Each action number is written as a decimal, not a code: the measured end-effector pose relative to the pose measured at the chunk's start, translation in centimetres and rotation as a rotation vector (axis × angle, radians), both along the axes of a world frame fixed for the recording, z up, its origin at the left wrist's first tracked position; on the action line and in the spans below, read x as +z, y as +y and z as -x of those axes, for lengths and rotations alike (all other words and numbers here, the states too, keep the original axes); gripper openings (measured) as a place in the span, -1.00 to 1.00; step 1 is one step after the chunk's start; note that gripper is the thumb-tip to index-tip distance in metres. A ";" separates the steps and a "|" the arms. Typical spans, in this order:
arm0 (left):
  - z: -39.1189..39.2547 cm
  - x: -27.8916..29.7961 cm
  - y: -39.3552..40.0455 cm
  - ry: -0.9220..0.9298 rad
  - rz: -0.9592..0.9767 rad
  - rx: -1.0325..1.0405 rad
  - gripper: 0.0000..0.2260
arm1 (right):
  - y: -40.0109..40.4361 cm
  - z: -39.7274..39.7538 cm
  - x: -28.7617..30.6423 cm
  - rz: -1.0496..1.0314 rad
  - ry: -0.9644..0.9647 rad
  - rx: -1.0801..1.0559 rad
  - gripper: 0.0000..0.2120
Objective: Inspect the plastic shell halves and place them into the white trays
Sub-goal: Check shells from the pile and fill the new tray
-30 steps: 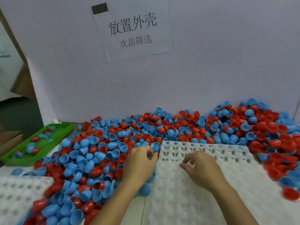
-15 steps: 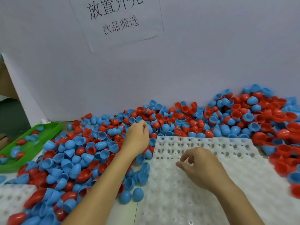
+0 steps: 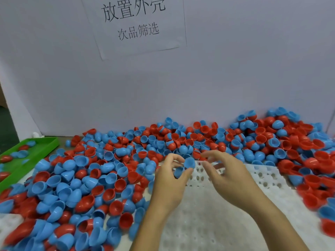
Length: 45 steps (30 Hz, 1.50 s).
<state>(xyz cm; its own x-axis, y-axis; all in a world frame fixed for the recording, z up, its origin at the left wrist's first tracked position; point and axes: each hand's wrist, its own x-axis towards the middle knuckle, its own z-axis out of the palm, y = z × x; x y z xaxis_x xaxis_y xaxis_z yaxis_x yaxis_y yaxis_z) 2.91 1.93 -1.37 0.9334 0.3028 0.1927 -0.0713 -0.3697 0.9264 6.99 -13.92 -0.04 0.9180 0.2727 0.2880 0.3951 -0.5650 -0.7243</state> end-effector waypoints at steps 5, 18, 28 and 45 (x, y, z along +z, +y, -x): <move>-0.3 0.1 -0.1 -0.074 -0.168 -0.173 -0.76 | 1.6 -0.4 0.1 -0.122 0.080 0.108 -0.80; -0.9 -0.6 -0.1 0.026 0.588 -0.220 -0.78 | 0.5 -0.5 0.6 -0.250 0.233 0.249 -0.72; -0.5 3.3 4.8 -0.025 -0.241 0.105 -0.66 | -0.1 -1.1 0.4 -0.202 0.165 -0.008 -0.90; -4.1 -0.5 11.8 0.683 -0.860 0.160 -0.49 | -0.3 -1.3 0.2 -0.027 0.175 -0.010 -0.85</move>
